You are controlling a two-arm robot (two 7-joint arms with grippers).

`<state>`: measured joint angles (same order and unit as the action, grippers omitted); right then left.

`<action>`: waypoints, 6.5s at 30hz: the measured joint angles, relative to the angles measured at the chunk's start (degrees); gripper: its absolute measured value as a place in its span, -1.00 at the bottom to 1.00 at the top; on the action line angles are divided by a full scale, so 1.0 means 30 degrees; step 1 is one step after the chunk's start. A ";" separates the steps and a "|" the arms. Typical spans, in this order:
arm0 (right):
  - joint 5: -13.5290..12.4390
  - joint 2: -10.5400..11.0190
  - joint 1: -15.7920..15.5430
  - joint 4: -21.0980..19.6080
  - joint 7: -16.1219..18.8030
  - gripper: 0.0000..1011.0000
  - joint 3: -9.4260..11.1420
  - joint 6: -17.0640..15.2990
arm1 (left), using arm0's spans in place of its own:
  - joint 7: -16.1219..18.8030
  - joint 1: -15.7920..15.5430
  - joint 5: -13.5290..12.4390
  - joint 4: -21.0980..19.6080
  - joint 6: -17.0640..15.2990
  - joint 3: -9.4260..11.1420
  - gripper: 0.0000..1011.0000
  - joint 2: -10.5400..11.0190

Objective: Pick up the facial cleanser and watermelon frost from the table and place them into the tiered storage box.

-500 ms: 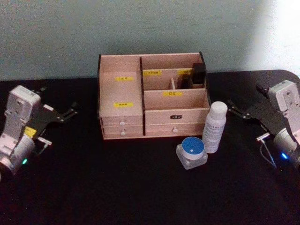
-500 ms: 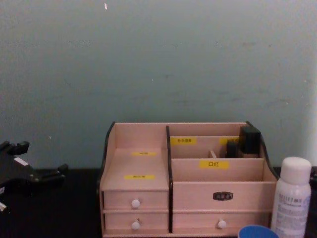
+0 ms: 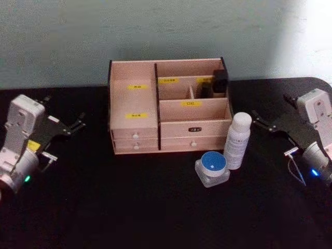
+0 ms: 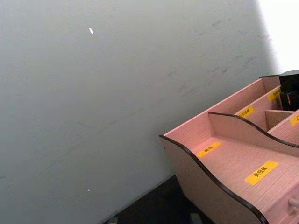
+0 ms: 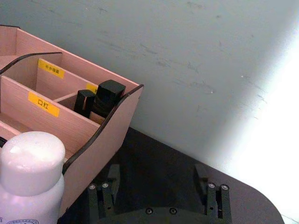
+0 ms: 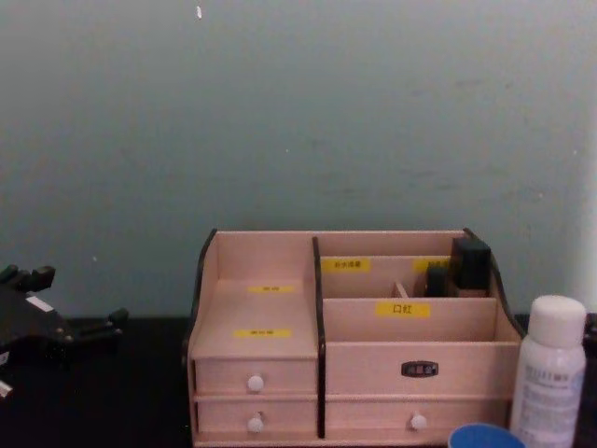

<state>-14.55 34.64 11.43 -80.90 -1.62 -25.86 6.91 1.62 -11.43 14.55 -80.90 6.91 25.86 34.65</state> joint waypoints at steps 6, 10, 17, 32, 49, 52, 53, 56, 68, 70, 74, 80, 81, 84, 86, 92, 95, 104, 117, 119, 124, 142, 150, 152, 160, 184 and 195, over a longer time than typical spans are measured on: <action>0.0001 0.0000 0.0000 0.0001 0.0001 0.98 0.0000 0.0000 | 0.0000 -0.0001 0.0000 0.0000 0.0000 0.0001 0.98 0.0000; 0.0000 0.0001 0.0001 0.0000 0.0001 0.98 -0.0001 0.0000 | 0.0000 -0.0002 0.0000 0.0000 0.0000 0.0001 0.98 0.0000; 0.0001 0.0001 0.0001 0.0000 0.0001 0.98 -0.0001 0.0000 | 0.0000 -0.0002 0.0000 0.0001 0.0000 0.0000 0.98 0.0000; 0.0000 0.0000 0.0000 0.0000 0.0001 0.98 -0.0001 0.0000 | 0.0000 -0.0002 0.0000 -0.0001 0.0000 0.0001 0.98 0.0000; 0.0001 0.0000 0.0000 0.0000 0.0001 0.98 -0.0001 -0.0001 | 0.0000 -0.0001 0.0001 0.0000 0.0000 0.0001 0.98 0.0000; 0.0001 0.0000 0.0000 0.0000 0.0001 0.98 -0.0001 -0.0001 | 0.0000 -0.0001 0.0001 0.0000 0.0000 0.0001 0.98 0.0000; 0.0000 0.0000 0.0000 0.0000 0.0001 0.98 0.0000 0.0000 | 0.0000 0.0000 0.0000 0.0000 0.0000 0.0001 0.98 0.0000; 0.0000 0.0001 -0.0001 0.0000 0.0001 0.98 0.0000 0.0000 | 0.0000 -0.0001 -0.0001 0.0000 0.0001 0.0001 0.98 0.0000; -0.0117 0.0147 -0.0814 -0.0441 0.0355 0.98 0.0714 0.0020 | 0.0000 -0.0001 -0.0001 0.0000 0.0000 0.0001 0.98 0.0000; -0.0246 0.0343 -0.1224 -0.0807 0.0458 0.98 0.0961 -0.0030 | 0.0000 -0.0002 0.0000 -0.0001 0.0000 0.0000 0.98 0.0000; -0.0571 0.0746 -0.2115 -0.1565 0.0672 0.98 0.1428 -0.0137 | 0.0000 -0.0001 -0.0001 0.0000 0.0000 0.0001 0.98 0.0000; -0.1358 0.1484 -0.3741 -0.3054 0.1279 0.98 0.2212 -0.0409 | 0.0000 -0.0001 0.0000 -0.0001 0.0001 0.0001 0.98 0.0000; -0.1509 0.1569 -0.3940 -0.3241 0.1379 0.98 0.2315 -0.0454 | 0.0000 -0.0001 0.0000 0.0000 0.0000 0.0001 0.98 0.0000; -0.2015 0.1897 -0.4766 -0.4033 0.1782 0.98 0.2700 -0.0659 | 0.0000 -0.0001 0.0000 0.0000 0.0000 0.0000 0.98 0.0000; -0.2450 0.2150 -0.5373 -0.4648 0.2173 0.98 0.2952 -0.0807 | 0.0000 -0.0001 0.0000 0.0000 0.0000 0.0001 0.98 0.0000; -0.3928 0.2383 -0.6610 -0.5871 0.3394 0.98 0.3549 -0.1257 | 0.0001 -0.0002 0.0001 0.0000 0.0000 0.0002 0.98 0.0000; -0.4443 0.2227 -0.6804 -0.6061 0.3754 0.98 0.3676 -0.1471 | 0.0000 -0.0001 0.0000 0.0001 0.0000 0.0000 0.98 0.0000; -0.5539 0.1197 -0.6602 -0.5896 0.4935 0.98 0.3697 -0.2139 | 0.0000 -0.0002 -0.0001 0.0000 0.0000 0.0002 0.98 0.0000; -0.3979 -0.0394 -0.4676 -0.4155 0.5363 0.98 0.2846 -0.2304 | 0.0000 -0.0002 0.0000 0.0000 0.0000 0.0001 0.98 0.0000; -0.3712 -0.0624 -0.4373 -0.3900 0.5447 0.98 0.2750 -0.2289 | 0.0000 -0.0002 -0.0001 0.0000 0.0000 0.0001 0.98 0.0000; -0.3351 -0.1019 -0.3933 -0.3418 0.5671 0.98 0.2642 -0.2288 | 0.0000 -0.0001 -0.0001 0.0001 0.0000 0.0001 0.98 0.0000; -0.2350 -0.2006 -0.3003 -0.2462 0.6142 0.98 0.2614 -0.2467 | 0.0000 -0.0001 0.0000 0.0000 0.0000 0.0001 0.98 0.0000; -0.2374 -0.1962 -0.3035 -0.2492 0.6132 0.95 0.2613 -0.2467 | 0.0000 0.0000 0.0000 0.0000 0.0000 0.0001 0.98 0.0000; -0.2384 -0.1953 -0.3041 -0.2501 0.6130 0.86 0.2613 -0.2467 | 0.0000 0.0000 0.0000 0.0000 0.0000 0.0001 0.98 -0.0001; -0.2424 -0.1938 -0.3052 -0.2517 0.6119 0.47 0.2612 -0.2461 | 0.0000 -0.0001 0.0001 0.0001 0.0000 0.0001 0.98 0.0000; -0.3139 -0.1609 -0.4244 -0.4701 0.6695 0.16 0.3926 -0.3152 | 0.0000 -0.0002 0.0000 0.0000 0.0000 0.0001 0.98 0.0000; -0.4227 -0.1246 -0.4349 -0.7024 0.7328 0.16 0.5055 -0.4114 | 0.0000 0.0000 0.0000 0.0000 0.0000 0.0001 0.98 0.0000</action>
<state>-27.23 30.91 -1.62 -101.97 20.36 -10.69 -5.44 1.62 -11.43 14.55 -80.90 6.91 25.86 34.65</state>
